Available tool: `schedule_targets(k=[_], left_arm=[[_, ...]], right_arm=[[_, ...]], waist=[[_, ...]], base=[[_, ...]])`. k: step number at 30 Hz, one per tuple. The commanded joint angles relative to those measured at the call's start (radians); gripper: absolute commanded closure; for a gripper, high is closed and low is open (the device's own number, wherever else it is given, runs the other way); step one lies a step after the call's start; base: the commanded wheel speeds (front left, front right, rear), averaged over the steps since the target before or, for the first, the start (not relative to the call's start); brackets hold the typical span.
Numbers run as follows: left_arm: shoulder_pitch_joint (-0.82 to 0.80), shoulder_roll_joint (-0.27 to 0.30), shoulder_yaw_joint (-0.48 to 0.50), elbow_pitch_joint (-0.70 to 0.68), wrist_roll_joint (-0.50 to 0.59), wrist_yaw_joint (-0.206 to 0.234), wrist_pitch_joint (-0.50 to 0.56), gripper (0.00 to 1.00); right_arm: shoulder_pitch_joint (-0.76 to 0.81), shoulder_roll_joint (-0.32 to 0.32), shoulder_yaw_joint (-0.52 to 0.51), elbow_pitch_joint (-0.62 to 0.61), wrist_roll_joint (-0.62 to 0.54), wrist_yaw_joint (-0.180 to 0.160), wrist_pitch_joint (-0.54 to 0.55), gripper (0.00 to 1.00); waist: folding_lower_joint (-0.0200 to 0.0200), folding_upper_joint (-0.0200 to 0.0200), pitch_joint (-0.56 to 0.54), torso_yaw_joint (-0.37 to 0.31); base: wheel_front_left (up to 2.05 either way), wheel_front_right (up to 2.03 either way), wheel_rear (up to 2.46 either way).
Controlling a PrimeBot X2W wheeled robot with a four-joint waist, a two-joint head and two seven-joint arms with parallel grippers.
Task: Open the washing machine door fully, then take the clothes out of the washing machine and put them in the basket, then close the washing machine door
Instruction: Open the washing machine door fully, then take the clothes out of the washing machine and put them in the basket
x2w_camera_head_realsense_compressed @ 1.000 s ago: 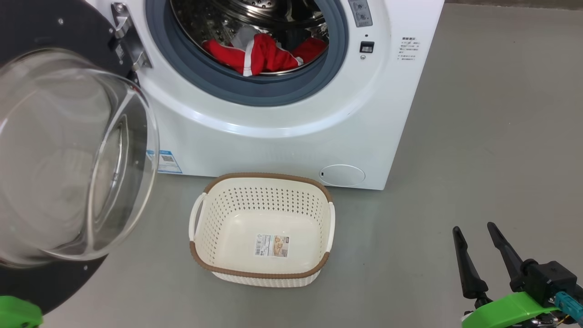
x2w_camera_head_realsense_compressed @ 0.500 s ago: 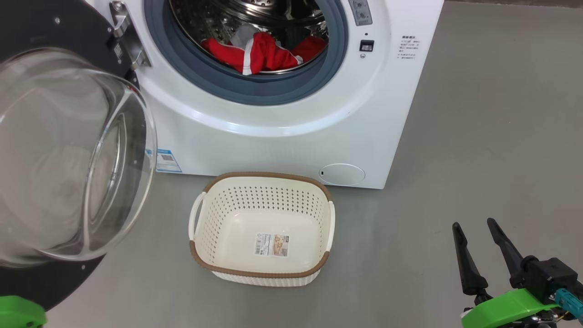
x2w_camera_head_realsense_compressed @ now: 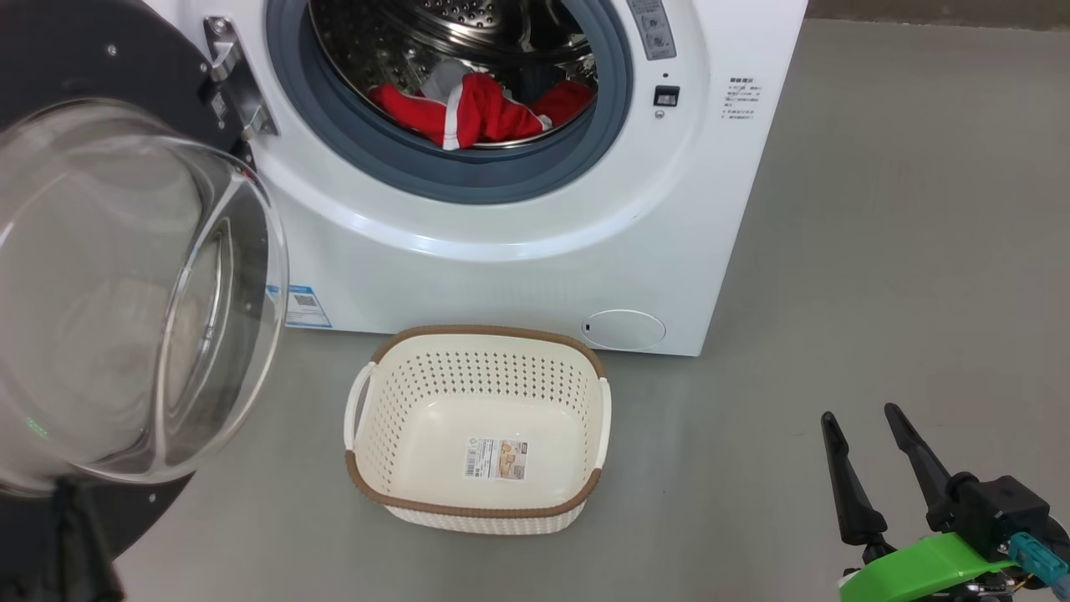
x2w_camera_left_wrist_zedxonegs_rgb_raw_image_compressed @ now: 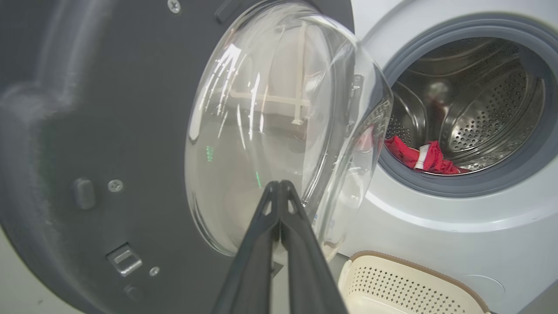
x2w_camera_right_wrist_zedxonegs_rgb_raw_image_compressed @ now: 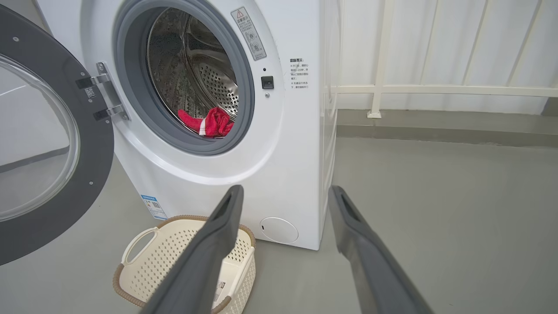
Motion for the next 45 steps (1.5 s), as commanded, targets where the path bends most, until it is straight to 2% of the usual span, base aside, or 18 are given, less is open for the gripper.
schedule_targets(k=[1, 2, 3, 4, 12, 24, 33, 45], left_arm=[[0.009, 0.008, 0.015, -0.069, 0.017, 0.009, 0.009, 0.88], [0.042, -0.005, -0.007, -0.123, 0.028, 0.014, 0.031, 0.58], [0.056, -0.011, -0.020, -0.151, 0.033, 0.014, 0.041, 0.36], [0.069, -0.017, -0.033, -0.178, 0.037, 0.014, 0.051, 0.00], [0.129, -0.048, -0.152, -0.312, 0.083, 0.007, 0.118, 0.00], [0.135, -0.064, -0.276, -0.295, 0.103, -0.029, 0.170, 0.00], [0.139, -0.065, -0.289, -0.270, 0.098, -0.029, 0.157, 0.00], [0.130, -0.050, -0.291, -0.244, 0.109, -0.019, 0.142, 0.00]], right_arm=[[-0.031, -0.013, 0.023, -0.024, 0.004, 0.003, -0.015, 0.00], [-0.033, -0.013, 0.027, -0.020, 0.005, 0.003, -0.017, 0.00], [-0.033, -0.013, 0.029, -0.018, 0.005, 0.003, -0.018, 0.00], [-0.034, -0.013, 0.030, -0.017, 0.005, 0.003, -0.019, 0.00], [-0.032, -0.013, 0.048, -0.007, 0.007, 0.003, -0.027, 0.00], [-0.008, -0.013, 0.068, -0.008, 0.009, 0.003, -0.035, 0.00], [0.016, -0.013, 0.069, -0.017, 0.010, 0.003, -0.034, 0.00], [0.031, -0.013, 0.070, -0.021, 0.010, 0.003, -0.033, 0.00]], waist=[[0.0000, 0.0000, 0.003, -0.002], [0.0000, 0.0000, 0.001, -0.008], [0.0000, 0.0000, 0.001, -0.010], [0.0000, 0.0000, 0.001, -0.012], [0.0000, 0.0000, -0.021, -0.056], [0.0000, 0.0000, -0.059, -0.150], [0.0000, 0.0000, -0.072, -0.199], [0.0000, 0.0000, -0.078, -0.203]], base=[[0.00, 0.00, 0.00], [0.00, 0.00, 0.00], [0.00, 0.00, 0.00], [0.00, 0.00, 0.00], [0.00, 0.00, 0.00], [0.00, 0.00, 0.00], [0.00, 0.00, 0.00], [0.00, 0.00, 0.00]])
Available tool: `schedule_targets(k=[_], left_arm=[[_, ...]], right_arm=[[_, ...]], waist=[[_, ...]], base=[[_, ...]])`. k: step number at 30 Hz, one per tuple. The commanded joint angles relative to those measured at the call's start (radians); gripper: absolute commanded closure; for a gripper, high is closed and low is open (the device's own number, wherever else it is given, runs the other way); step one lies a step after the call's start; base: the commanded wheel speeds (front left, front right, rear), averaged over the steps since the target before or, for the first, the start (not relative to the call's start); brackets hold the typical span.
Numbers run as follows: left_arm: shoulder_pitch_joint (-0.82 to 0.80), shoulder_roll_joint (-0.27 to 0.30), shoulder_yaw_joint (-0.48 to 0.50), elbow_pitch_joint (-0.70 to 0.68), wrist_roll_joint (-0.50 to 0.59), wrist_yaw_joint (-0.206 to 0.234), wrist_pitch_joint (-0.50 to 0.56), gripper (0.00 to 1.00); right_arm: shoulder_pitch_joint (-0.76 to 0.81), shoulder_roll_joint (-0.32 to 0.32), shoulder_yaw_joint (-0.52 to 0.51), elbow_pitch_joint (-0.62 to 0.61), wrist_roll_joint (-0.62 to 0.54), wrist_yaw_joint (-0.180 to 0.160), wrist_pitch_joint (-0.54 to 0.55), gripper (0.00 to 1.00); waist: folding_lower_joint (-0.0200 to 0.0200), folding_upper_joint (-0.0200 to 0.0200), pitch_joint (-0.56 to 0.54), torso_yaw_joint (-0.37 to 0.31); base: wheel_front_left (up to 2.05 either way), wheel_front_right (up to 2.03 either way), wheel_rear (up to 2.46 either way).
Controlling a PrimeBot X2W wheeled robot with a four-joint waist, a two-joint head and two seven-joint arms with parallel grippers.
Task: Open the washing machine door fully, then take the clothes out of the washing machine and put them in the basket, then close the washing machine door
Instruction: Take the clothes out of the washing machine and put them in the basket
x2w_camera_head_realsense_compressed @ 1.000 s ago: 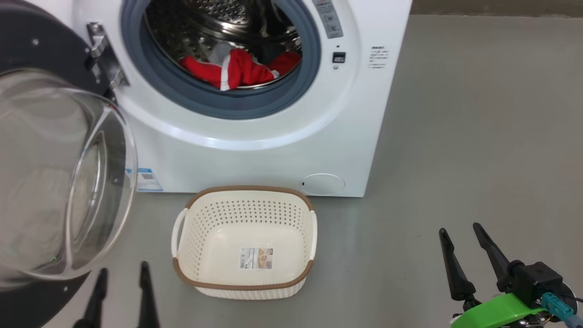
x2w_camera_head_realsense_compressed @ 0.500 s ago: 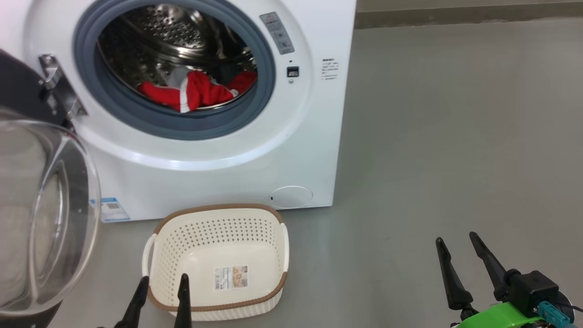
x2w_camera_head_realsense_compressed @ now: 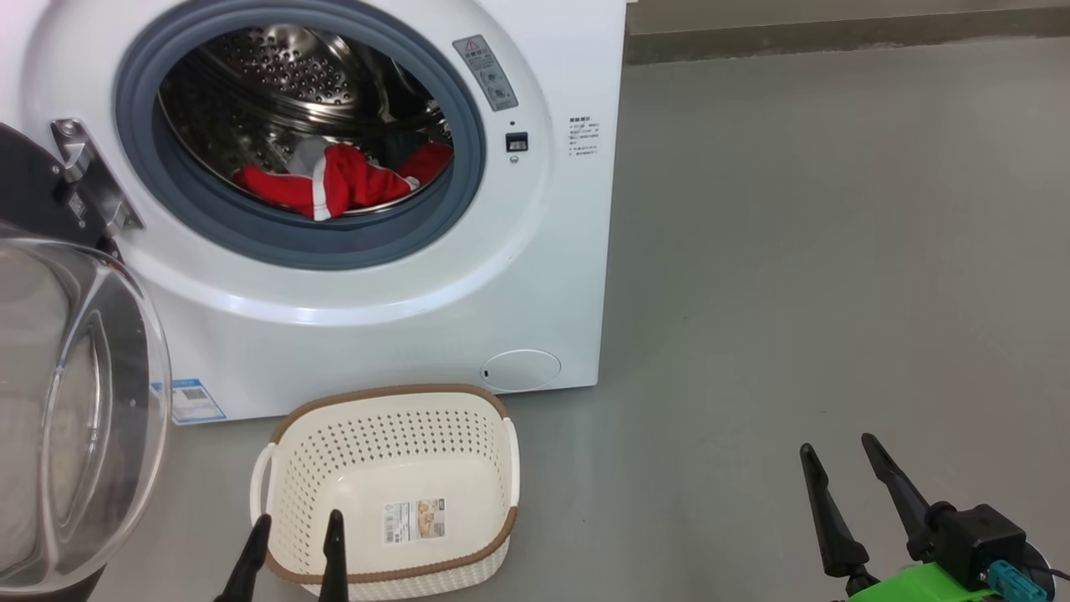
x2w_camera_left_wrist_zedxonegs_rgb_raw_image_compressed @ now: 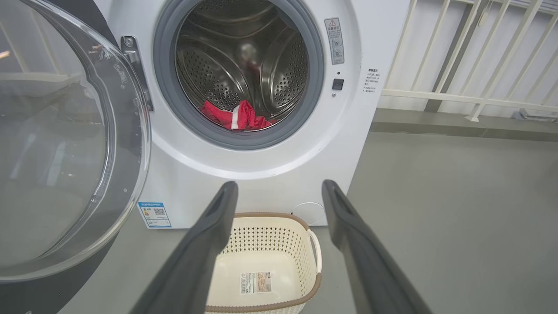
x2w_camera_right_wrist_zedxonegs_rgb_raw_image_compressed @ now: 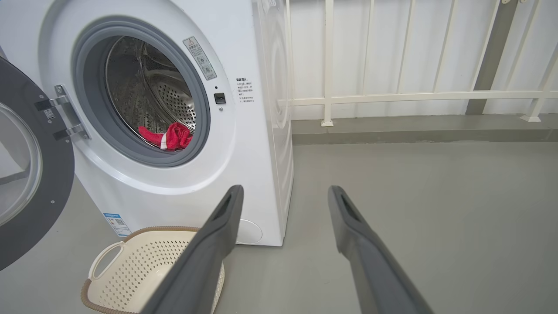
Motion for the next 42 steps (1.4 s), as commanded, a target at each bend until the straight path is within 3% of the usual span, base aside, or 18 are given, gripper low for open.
schedule_targets(k=[1, 32, 42], left_arm=[[-0.021, 0.009, 0.030, -0.020, 0.009, 0.006, -0.008, 0.00], [-0.037, 0.030, 0.011, -0.003, 0.007, 0.015, -0.023, 0.00], [-0.039, 0.030, 0.003, -0.006, 0.008, 0.024, -0.025, 0.00]], right_arm=[[-0.014, -0.013, 0.025, -0.028, 0.003, 0.003, -0.008, 0.00], [-0.020, -0.013, 0.022, -0.019, 0.011, 0.003, -0.008, 0.00], [-0.022, -0.013, 0.021, -0.018, 0.011, 0.003, -0.008, 0.00]], waist=[[0.0000, 0.0000, 0.000, 0.001], [0.0000, 0.0000, -0.004, 0.002], [0.0000, 0.0000, -0.002, 0.000]], base=[[0.00, 0.00, 0.00], [0.01, -0.02, 0.01], [0.93, -0.93, 0.00]])
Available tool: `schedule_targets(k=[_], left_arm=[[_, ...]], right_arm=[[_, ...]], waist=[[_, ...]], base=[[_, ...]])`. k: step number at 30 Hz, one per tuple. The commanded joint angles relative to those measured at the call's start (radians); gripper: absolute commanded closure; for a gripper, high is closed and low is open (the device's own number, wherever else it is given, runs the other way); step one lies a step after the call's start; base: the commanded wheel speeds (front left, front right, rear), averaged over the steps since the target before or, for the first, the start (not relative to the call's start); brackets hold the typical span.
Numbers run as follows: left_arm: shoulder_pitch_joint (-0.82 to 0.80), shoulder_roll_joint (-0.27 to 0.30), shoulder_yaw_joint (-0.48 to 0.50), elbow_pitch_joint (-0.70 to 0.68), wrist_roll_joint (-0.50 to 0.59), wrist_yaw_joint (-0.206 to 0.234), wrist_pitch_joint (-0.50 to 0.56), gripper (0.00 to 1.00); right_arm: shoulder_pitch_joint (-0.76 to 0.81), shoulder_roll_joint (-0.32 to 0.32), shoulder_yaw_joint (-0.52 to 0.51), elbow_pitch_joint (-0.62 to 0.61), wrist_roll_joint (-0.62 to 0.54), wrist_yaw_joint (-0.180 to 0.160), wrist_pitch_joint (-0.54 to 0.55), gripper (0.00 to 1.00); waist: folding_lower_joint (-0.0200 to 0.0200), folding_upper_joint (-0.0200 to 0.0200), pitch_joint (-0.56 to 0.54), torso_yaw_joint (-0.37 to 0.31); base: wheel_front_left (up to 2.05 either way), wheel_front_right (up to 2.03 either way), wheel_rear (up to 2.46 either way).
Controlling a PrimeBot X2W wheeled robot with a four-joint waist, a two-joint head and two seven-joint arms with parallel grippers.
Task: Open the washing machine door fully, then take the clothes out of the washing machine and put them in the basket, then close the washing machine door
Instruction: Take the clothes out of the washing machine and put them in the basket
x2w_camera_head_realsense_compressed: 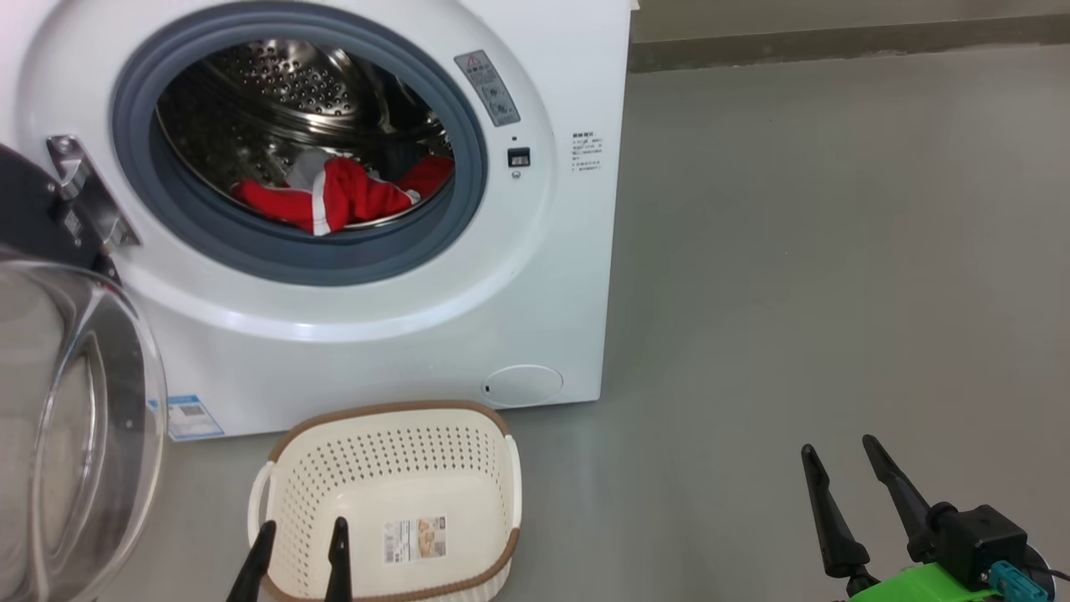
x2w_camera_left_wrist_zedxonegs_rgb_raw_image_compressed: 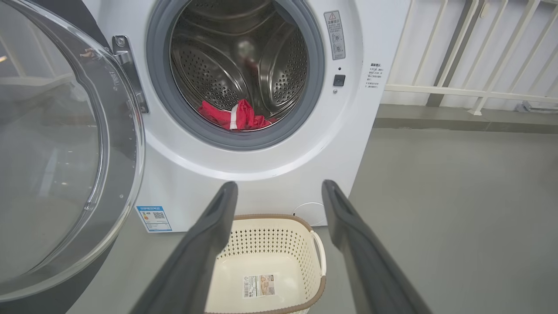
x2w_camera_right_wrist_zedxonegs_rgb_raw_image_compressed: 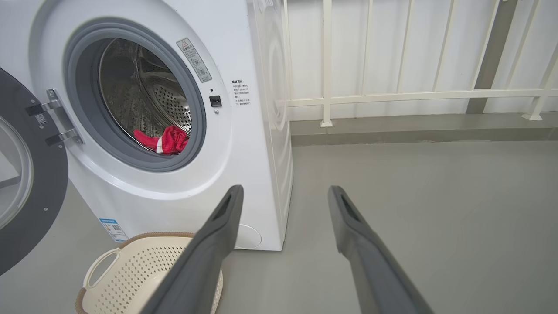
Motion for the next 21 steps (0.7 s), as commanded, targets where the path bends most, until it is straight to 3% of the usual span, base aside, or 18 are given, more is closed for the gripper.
schedule_targets(k=[1, 10, 21], left_arm=[[-0.038, 0.008, 0.031, -0.025, 0.007, 0.009, -0.011, 0.00], [-0.039, 0.018, 0.026, -0.025, 0.007, 0.012, -0.015, 0.00], [-0.035, 0.017, 0.020, -0.033, 0.006, 0.025, -0.013, 0.00]], right_arm=[[-0.023, -0.013, 0.022, -0.022, 0.003, 0.003, -0.008, 0.00], [-0.021, -0.013, 0.024, -0.019, 0.005, 0.003, -0.005, 0.00], [-0.020, -0.013, 0.027, -0.022, 0.003, 0.003, -0.002, 0.00]], waist=[[0.0000, -0.0001, 0.000, 0.000], [0.0000, -0.0001, -0.001, 0.004], [0.0000, -0.0001, -0.003, 0.002]], base=[[1.68, -1.68, 0.00], [1.62, -1.61, -0.01], [0.39, -0.39, 0.00]])
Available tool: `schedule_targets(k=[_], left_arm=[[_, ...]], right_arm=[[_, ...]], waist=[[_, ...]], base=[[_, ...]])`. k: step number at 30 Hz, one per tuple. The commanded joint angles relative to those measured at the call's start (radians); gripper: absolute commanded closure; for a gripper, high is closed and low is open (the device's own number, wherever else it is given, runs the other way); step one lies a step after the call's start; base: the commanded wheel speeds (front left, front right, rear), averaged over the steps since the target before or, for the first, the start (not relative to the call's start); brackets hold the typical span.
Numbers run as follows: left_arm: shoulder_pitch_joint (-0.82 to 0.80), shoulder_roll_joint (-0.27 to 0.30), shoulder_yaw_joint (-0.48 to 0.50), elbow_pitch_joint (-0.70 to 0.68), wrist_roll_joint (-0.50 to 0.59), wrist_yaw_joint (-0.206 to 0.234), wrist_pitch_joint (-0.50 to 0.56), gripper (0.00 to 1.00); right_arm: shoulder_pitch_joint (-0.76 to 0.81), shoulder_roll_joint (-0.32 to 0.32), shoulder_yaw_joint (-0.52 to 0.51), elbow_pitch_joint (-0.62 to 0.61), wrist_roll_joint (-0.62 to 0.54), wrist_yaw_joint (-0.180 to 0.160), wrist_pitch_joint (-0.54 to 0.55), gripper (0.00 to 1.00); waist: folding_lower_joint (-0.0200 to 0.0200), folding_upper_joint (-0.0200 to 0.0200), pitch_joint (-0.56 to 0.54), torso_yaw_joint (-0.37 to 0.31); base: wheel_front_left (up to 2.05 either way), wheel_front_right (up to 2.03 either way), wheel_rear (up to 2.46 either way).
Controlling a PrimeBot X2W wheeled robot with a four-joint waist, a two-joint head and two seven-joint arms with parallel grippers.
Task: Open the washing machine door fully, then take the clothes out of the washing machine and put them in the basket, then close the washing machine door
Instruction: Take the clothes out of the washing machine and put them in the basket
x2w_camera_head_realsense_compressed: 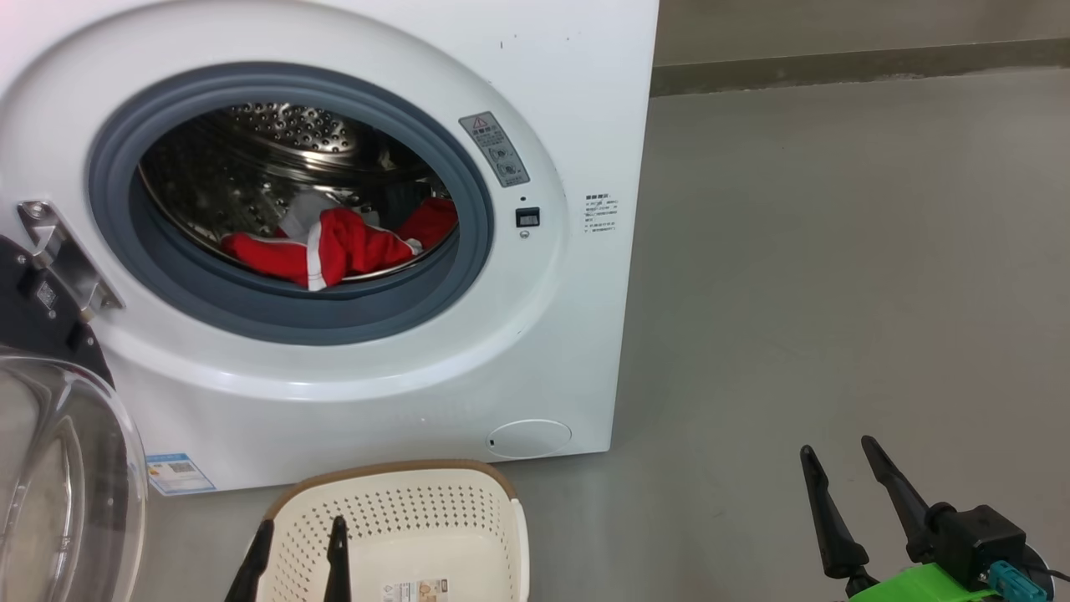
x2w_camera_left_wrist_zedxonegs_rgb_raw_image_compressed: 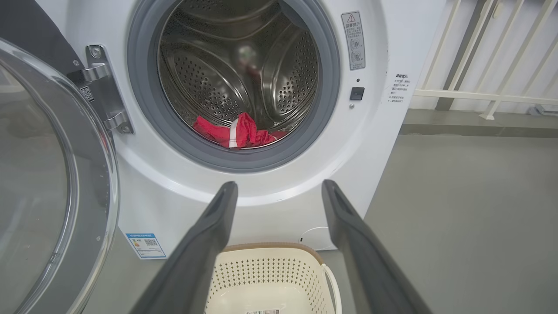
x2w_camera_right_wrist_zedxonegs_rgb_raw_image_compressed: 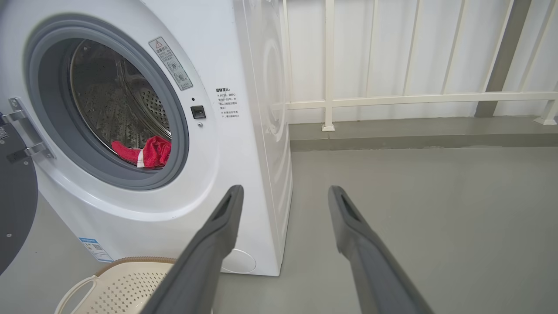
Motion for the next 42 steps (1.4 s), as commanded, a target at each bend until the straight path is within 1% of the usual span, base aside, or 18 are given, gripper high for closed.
schedule_targets(k=[1, 16, 25, 32, 37, 38, 42], left_arm=[[-0.033, 0.007, 0.029, -0.032, 0.006, 0.007, -0.007, 0.00], [-0.037, 0.011, 0.017, -0.029, 0.000, 0.013, -0.004, 0.00], [-0.048, 0.012, 0.012, -0.023, -0.004, 0.016, -0.009, 0.00], [-0.124, 0.004, 0.002, 0.026, -0.021, -0.007, -0.031, 0.00], [-0.230, -0.006, 0.003, 0.106, -0.037, -0.026, -0.053, 0.00], [-0.230, -0.006, 0.003, 0.106, -0.037, -0.026, -0.053, 0.00], [-0.343, -0.008, 0.014, 0.185, -0.052, -0.043, -0.073, 0.00]], right_arm=[[-0.020, -0.013, 0.026, -0.025, 0.002, 0.003, -0.003, 0.00], [-0.020, -0.013, 0.026, -0.028, 0.001, 0.003, 0.001, 0.00], [-0.021, -0.013, 0.021, -0.039, -0.003, 0.003, 0.002, 0.00], [-0.048, -0.013, 0.017, -0.065, -0.009, 0.003, 0.008, 0.00], [-0.083, -0.013, 0.016, -0.094, -0.019, 0.003, 0.013, 0.00], [-0.083, -0.013, 0.016, -0.094, -0.019, 0.003, 0.013, 0.00], [-0.119, -0.013, 0.016, -0.118, -0.021, 0.003, 0.013, 0.00]], waist=[[0.0000, 0.0000, -0.001, 0.000], [0.0000, 0.0000, 0.001, -0.002], [0.0000, 0.0000, 0.020, -0.004], [0.0000, 0.0000, 0.105, -0.009], [0.0000, 0.0000, 0.202, -0.020], [0.0000, 0.0000, 0.202, -0.020], [0.0000, 0.0000, 0.292, -0.039]], base=[[0.00, 0.00, 0.00], [0.00, 0.00, 0.00], [0.00, 0.00, 0.00], [0.00, 0.00, 0.00], [0.00, 0.00, 0.00], [0.00, 0.00, 0.00], [0.00, 0.00, 0.00]])
